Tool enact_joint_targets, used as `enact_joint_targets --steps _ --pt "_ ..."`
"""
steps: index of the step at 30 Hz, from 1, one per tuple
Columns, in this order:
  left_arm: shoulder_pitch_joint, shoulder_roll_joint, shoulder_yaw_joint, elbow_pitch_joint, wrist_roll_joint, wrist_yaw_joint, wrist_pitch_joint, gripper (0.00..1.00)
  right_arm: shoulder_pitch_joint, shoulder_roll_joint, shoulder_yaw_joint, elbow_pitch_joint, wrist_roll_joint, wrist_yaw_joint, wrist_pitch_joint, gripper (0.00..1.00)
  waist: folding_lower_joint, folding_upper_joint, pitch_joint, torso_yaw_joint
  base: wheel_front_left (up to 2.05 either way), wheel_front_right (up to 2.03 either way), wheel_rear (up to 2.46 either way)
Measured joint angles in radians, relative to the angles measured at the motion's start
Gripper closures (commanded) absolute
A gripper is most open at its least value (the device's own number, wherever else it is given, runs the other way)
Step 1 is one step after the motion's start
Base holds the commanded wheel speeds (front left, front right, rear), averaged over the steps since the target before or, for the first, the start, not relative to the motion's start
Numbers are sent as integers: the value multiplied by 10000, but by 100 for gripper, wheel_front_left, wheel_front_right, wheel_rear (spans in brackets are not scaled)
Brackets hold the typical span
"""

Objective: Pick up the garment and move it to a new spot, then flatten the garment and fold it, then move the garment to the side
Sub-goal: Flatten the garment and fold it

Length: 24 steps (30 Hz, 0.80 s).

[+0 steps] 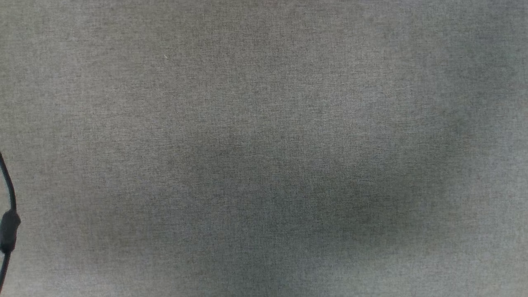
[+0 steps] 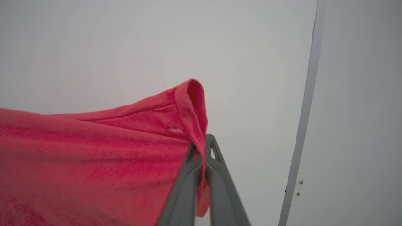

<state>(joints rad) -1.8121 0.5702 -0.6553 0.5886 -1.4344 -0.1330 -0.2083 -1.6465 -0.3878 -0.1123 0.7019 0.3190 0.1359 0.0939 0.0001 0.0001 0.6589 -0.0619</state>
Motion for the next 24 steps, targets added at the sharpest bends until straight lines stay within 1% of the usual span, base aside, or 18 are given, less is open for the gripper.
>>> enact_joint_targets --steps 2,5,8,10,13,16,17,20,24 --pt "514 113 -146 -194 -180 0 52 100 160 -36 128 318 79 -2 -79 100 0 0 -7 0 0 0 0" --pt "1919 230 -263 -754 -842 10 140 100 816 -73 403 708 341 -8 -155 100 0 0 -42 26 0 0 0" --pt "3401 506 -420 -1766 -1338 10 144 100 1694 -167 780 786 736 -13 -199 100 0 0 -112 48 0 0 0" --pt "4543 673 -449 -2604 -1578 12 48 100 2396 -313 1137 619 1087 -21 -171 100 0 0 -171 92 0 0 0" --pt "6311 884 -366 -3848 -1893 12 -201 100 3821 -535 1620 58 1732 -21 -79 100 0 0 -294 138 0 0 0" --pt "8148 1039 -353 -5043 -1898 13 -345 100 5494 -863 1967 -765 2512 -23 109 100 0 0 -511 191 0 0 0" --pt "8148 1039 -353 -5043 -1898 13 -345 100 5494 -863 1967 -765 2512 -23 109 100 0 0 -511 191 0 0 0" --pt "9727 1141 -435 -5973 -1641 13 -441 100 7307 -1258 2157 -1810 3221 -25 403 100 0 0 -801 264 0 0 0" --pt "11638 1264 -556 -6362 -957 13 -522 100 9588 -1641 2192 -3271 3906 -25 780 100 0 0 -1279 346 0 0 0"
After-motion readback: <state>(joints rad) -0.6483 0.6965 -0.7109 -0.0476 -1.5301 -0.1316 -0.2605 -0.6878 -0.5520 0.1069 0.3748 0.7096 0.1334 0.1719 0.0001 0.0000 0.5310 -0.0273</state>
